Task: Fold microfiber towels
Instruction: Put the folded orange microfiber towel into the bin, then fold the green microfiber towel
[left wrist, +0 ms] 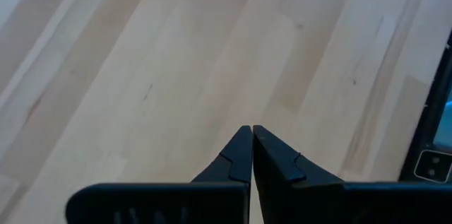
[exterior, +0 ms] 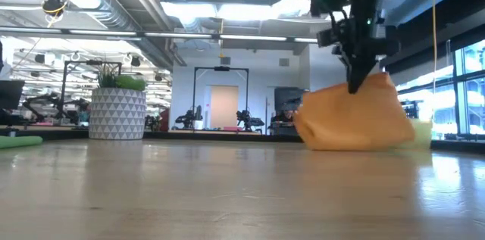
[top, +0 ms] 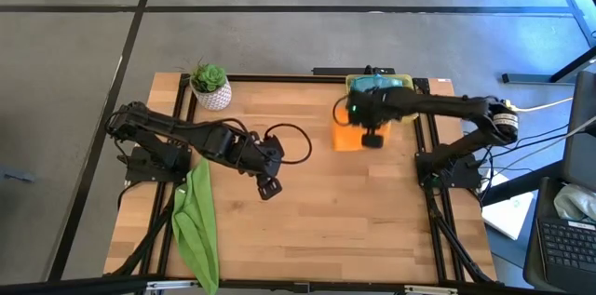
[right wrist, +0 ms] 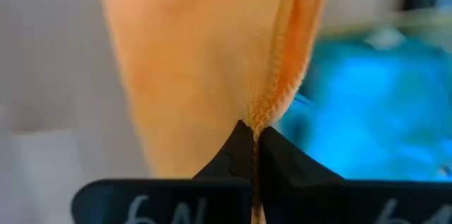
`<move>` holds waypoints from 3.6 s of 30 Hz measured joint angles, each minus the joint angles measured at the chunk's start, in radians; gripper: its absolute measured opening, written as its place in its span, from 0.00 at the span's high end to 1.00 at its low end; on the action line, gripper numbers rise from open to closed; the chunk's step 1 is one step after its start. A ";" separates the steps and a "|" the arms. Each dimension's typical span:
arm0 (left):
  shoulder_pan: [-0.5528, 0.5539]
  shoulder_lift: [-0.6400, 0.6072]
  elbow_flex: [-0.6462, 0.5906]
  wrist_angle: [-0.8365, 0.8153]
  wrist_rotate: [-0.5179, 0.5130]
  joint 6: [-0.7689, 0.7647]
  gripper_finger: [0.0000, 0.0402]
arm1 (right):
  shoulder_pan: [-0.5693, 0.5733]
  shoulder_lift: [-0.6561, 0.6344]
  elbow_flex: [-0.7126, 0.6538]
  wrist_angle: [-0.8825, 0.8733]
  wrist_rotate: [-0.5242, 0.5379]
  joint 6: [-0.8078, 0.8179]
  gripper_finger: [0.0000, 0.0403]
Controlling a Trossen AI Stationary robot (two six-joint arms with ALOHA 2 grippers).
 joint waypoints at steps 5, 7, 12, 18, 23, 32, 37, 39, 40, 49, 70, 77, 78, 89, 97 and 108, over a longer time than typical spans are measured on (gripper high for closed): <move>-0.022 0.000 0.000 -0.001 -0.008 0.000 0.99 | -0.144 -0.002 0.054 -0.066 0.098 -0.114 0.99; -0.032 0.000 0.000 -0.001 -0.020 0.000 0.99 | -0.196 -0.002 0.086 -0.067 0.112 -0.161 0.99; -0.044 0.000 0.000 -0.001 -0.045 -0.001 0.98 | -0.325 -0.002 0.137 -0.028 0.125 -0.251 0.99; -0.044 0.000 0.000 -0.001 -0.045 -0.002 0.98 | -0.464 0.034 0.138 -0.032 0.073 -0.304 0.99; -0.044 0.000 0.000 -0.001 -0.039 -0.016 0.98 | -0.528 0.091 0.122 0.037 0.053 -0.345 0.97; -0.045 0.000 0.000 -0.001 0.014 -0.086 0.98 | -0.581 0.221 0.122 0.120 -0.012 -0.355 0.94; -0.044 0.000 0.000 0.000 0.016 -0.113 0.98 | -0.588 0.281 0.121 0.125 -0.007 -0.283 0.81; -0.044 0.000 0.000 0.000 0.016 -0.121 0.98 | -0.588 0.284 0.121 0.149 0.035 -0.268 0.74; -0.044 0.000 0.000 0.000 0.016 -0.129 0.98 | -0.588 0.284 0.121 0.170 0.055 -0.262 0.70; -0.039 0.000 0.000 -0.029 0.012 -0.131 0.98 | -0.596 0.254 0.122 0.249 0.079 -0.254 0.46; -0.106 0.001 -0.220 -0.238 0.140 -0.338 0.71 | -0.311 -0.020 0.268 0.098 -0.508 0.109 0.49; -0.276 0.001 -0.329 -0.119 0.291 -0.572 0.67 | -0.133 -0.024 0.268 0.120 -0.600 0.186 0.49; -0.305 0.001 -0.344 -0.116 0.311 -0.636 0.67 | -0.111 -0.023 0.268 0.137 -0.617 0.208 0.49; -0.512 0.001 -0.494 0.010 0.493 -1.269 0.66 | 0.059 0.001 0.267 0.275 -0.629 0.319 0.49; -0.562 0.001 -0.607 0.070 0.505 -1.472 0.66 | 0.126 0.038 0.267 0.282 -0.629 0.350 0.49; -0.591 0.001 -0.775 0.264 0.563 -1.535 0.66 | 0.213 0.039 0.267 0.242 -0.636 0.374 0.49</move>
